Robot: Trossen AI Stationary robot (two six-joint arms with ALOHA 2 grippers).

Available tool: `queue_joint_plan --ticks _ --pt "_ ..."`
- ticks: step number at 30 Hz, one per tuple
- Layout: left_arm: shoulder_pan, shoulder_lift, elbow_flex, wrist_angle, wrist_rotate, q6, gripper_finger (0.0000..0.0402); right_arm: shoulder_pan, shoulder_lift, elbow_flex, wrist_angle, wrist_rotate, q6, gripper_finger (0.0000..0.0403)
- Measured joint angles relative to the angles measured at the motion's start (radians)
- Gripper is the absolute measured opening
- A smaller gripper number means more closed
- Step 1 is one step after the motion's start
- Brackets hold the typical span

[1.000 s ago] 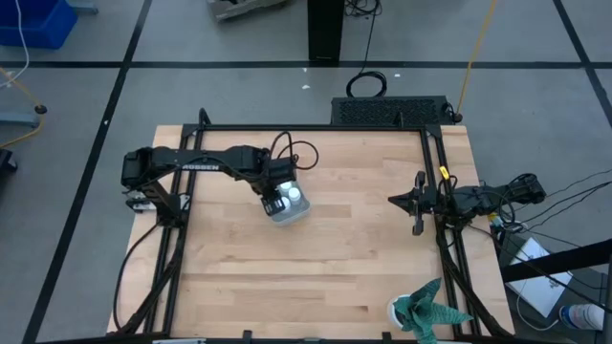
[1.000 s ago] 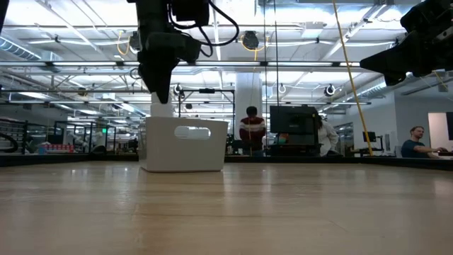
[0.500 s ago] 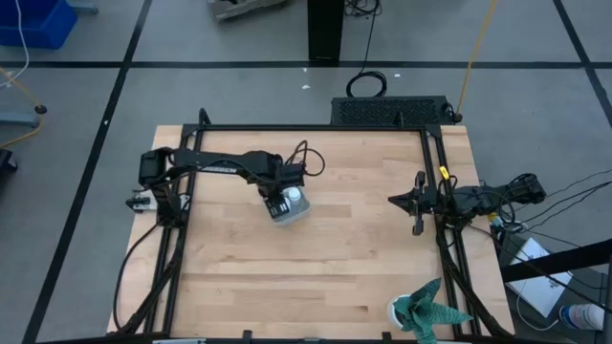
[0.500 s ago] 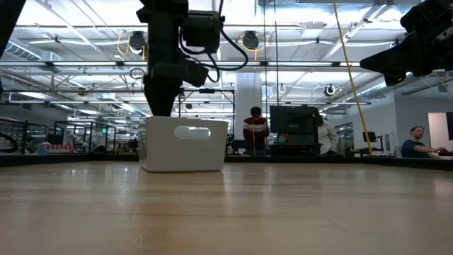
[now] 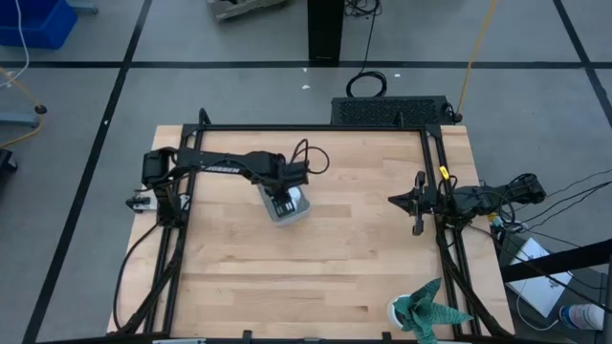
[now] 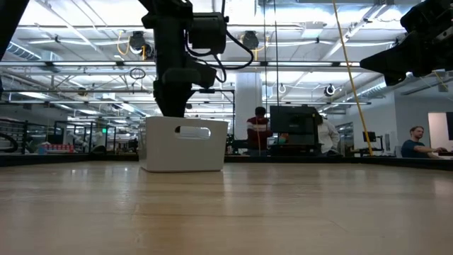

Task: Pick and place pill bottles into a basket
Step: Put the white pill bottle into the gray bin

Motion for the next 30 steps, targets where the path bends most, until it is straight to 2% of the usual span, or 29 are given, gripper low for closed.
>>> queue_joint_plan --ticks 13,22,27,30 --pt "0.007 0.013 0.000 0.003 0.009 0.004 0.0172 0.000 0.000 0.000 0.000 0.000 0.000 0.0004" --pt "0.013 0.010 0.000 0.016 0.083 0.010 0.0172 0.000 0.000 0.000 0.000 0.000 0.000 0.0004" --pt "0.016 0.010 -0.028 0.028 0.011 0.010 0.0173 0.000 0.000 0.000 0.000 0.000 0.000 0.0004" --pt "0.031 0.008 -0.061 0.041 0.040 0.010 0.0173 0.000 0.000 0.000 0.000 0.000 0.000 0.0004"
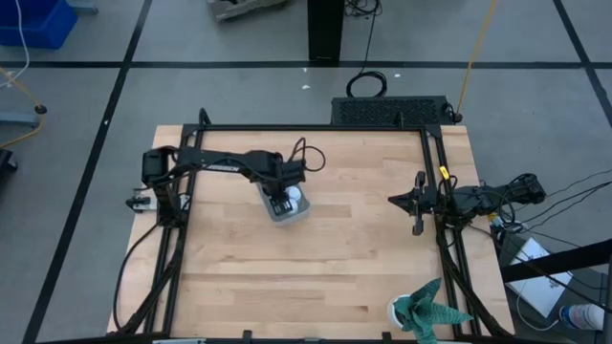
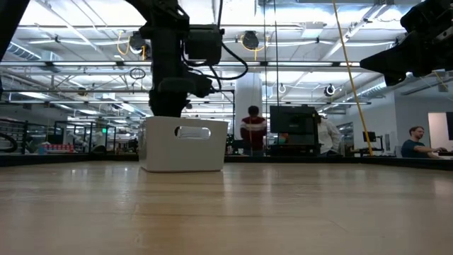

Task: Pick and place pill bottles into a basket
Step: Put the white pill bottle into the gray bin

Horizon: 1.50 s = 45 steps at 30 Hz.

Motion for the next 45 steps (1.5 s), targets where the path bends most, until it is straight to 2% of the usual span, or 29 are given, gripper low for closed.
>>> queue_joint_plan --ticks 5,13,32,37,45 --pt "0.011 -0.005 -0.051 0.030 0.014 -0.003 0.0173 0.000 0.000 0.000 0.000 0.000 0.000 0.0004" --pt "0.012 -0.041 -0.060 0.079 0.032 0.008 0.0175 0.000 0.000 0.000 0.000 0.000 0.000 0.0004" --pt "0.015 -0.036 -0.063 0.056 0.013 -0.009 0.0281 0.000 0.000 0.000 0.000 0.000 0.000 0.0004" --pt "0.016 -0.037 -0.061 0.043 0.013 0.005 0.0291 0.000 0.000 0.000 0.000 0.000 0.000 0.0004" --pt "0.016 -0.038 -0.061 0.041 0.014 0.013 0.0286 0.000 0.000 0.000 0.000 0.000 0.000 0.0004"
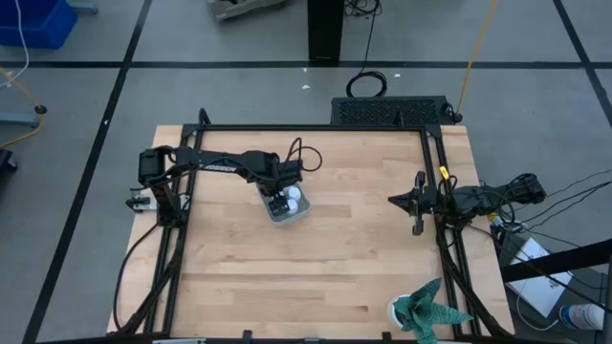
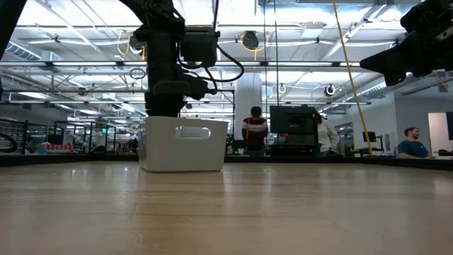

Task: Pick and place pill bottles into a basket
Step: Put the white pill bottle into the gray bin, then return to Home Position

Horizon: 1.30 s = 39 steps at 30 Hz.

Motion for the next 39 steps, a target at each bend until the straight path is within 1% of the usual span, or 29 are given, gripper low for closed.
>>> queue_joint_plan --ticks 4,10,15,17,20,23,25,27,28,29,31,34,37,39 --pt "0.000 0.000 0.015 -0.028 0.001 0.007 0.0285 0.000 0.000 0.000 0.000 0.000 0.000 0.0004" --pt "-0.016 -0.001 0.092 -0.105 -0.001 0.011 0.0283 0.000 0.000 0.000 0.000 0.000 0.000 0.0004" --pt "-0.039 -0.001 0.155 -0.159 0.000 0.012 0.0267 0.000 0.000 0.000 0.000 0.000 0.000 0.0004" --pt "-0.048 -0.001 0.173 -0.184 -0.001 0.011 0.0250 0.000 0.000 0.000 0.000 0.000 0.000 0.0004" --pt "-0.066 -0.025 0.184 -0.165 -0.001 0.018 0.0208 0.000 0.000 0.000 0.000 0.000 0.000 0.0004" --pt "-0.084 -0.064 0.187 -0.131 -0.004 0.019 0.0148 0.000 0.000 0.000 0.000 0.000 0.000 0.0004" --pt "-0.100 -0.086 0.187 -0.115 -0.018 0.013 0.0098 0.000 0.000 0.000 0.000 0.000 0.000 0.0004" --pt "-0.121 -0.118 0.186 -0.079 -0.023 0.006 0.0044 0.000 0.000 0.000 0.000 0.000 0.000 0.0004" --pt "-0.136 -0.134 0.186 -0.060 -0.030 0.004 0.0023 0.000 0.000 0.000 0.000 0.000 0.000 0.0004" --pt "-0.155 -0.149 0.186 -0.035 -0.035 0.003 0.0013 0.000 0.000 0.000 -0.001 0.000 0.000 0.0004" --pt "-0.194 -0.174 0.171 0.054 -0.047 0.009 0.0014 0.000 0.000 0.000 -0.001 0.000 0.000 0.0004" --pt "-0.256 -0.216 0.114 0.207 -0.054 0.031 0.0017 0.000 0.000 0.000 -0.001 0.000 0.000 0.0004" --pt "-0.323 -0.262 0.028 0.393 -0.064 0.049 0.0005 0.000 0.000 0.000 0.000 0.000 0.000 0.0004" --pt "-0.373 -0.297 -0.050 0.502 -0.093 0.059 0.0006 0.000 0.000 0.000 0.000 0.000 0.000 0.0004"
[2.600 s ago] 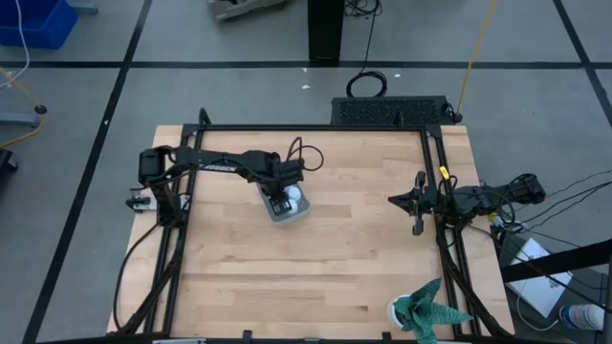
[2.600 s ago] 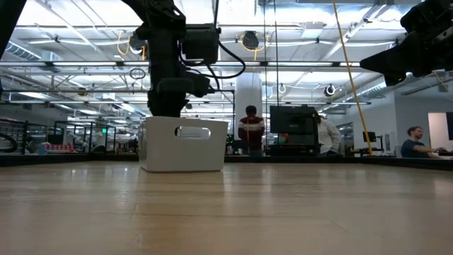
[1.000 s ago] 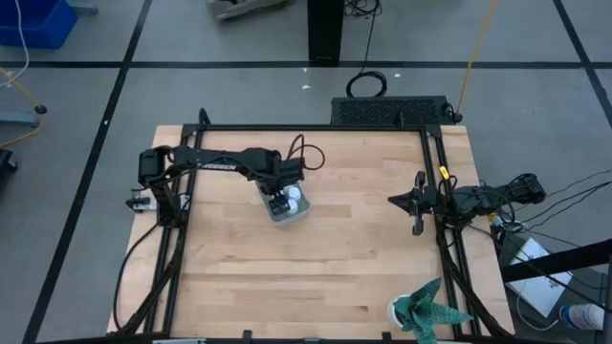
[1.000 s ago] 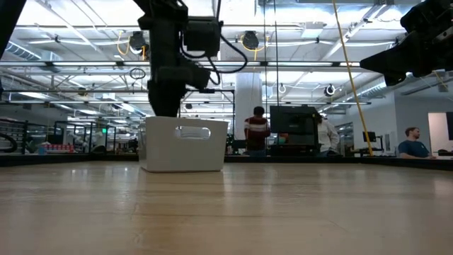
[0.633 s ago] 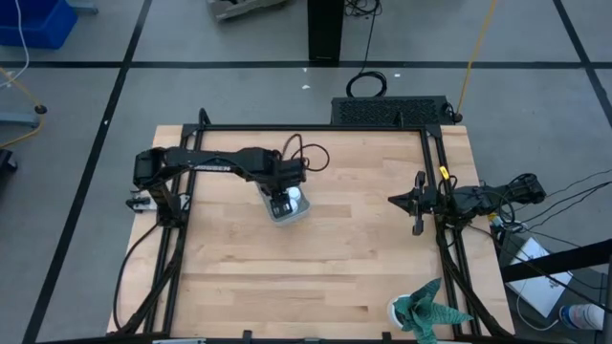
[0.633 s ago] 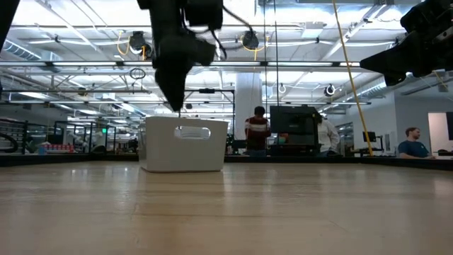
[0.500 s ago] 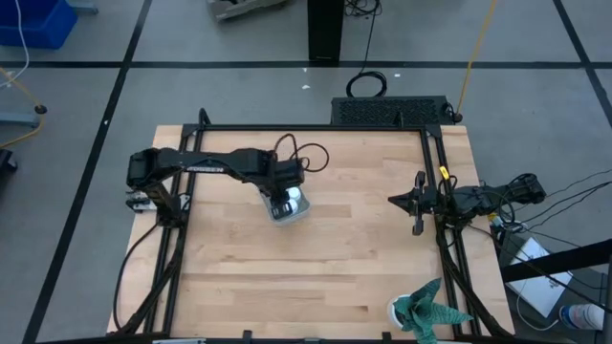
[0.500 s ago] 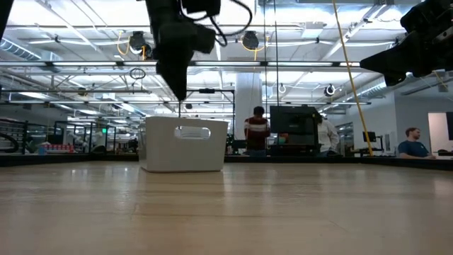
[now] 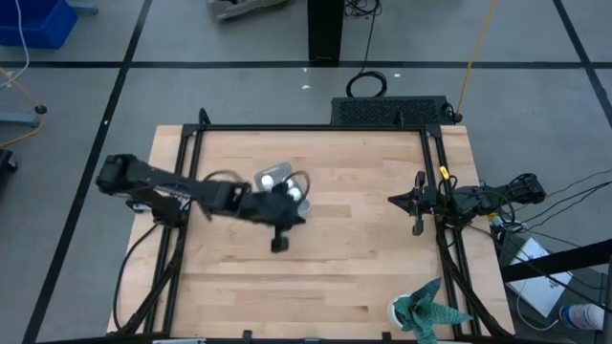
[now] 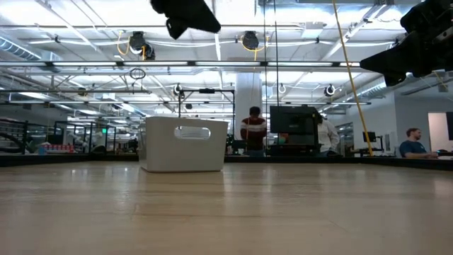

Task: Pick and place pill bottles into a basket
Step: Return to Home Position

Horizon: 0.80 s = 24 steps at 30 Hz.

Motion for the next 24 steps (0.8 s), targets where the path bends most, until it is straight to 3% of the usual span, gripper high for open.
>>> queue_joint_plan --ticks 3,11,14,16,18,24 --pt "-0.072 -0.047 -0.133 0.204 -0.065 0.020 0.0012 0.000 0.000 0.000 0.000 0.000 0.000 0.0004" --pt "-0.171 -0.177 -0.523 0.628 -0.114 0.016 0.0008 0.000 0.000 0.000 -0.004 0.000 0.000 0.0004" --pt "-0.187 -0.247 -0.644 0.671 -0.163 0.051 0.0026 0.000 0.004 0.000 -0.001 0.000 0.000 0.0004" --pt "-0.190 -0.286 -0.705 0.721 -0.171 -0.002 0.0038 0.000 0.007 0.000 -0.004 0.000 0.000 0.0004" --pt "-0.192 -0.340 -0.761 0.757 -0.154 -0.045 0.0049 0.000 0.012 0.000 0.000 -0.001 0.000 0.0004" --pt "-0.222 -0.489 -0.929 0.854 -0.119 0.031 0.0069 0.000 0.017 0.000 -0.001 -0.001 0.000 0.0004"
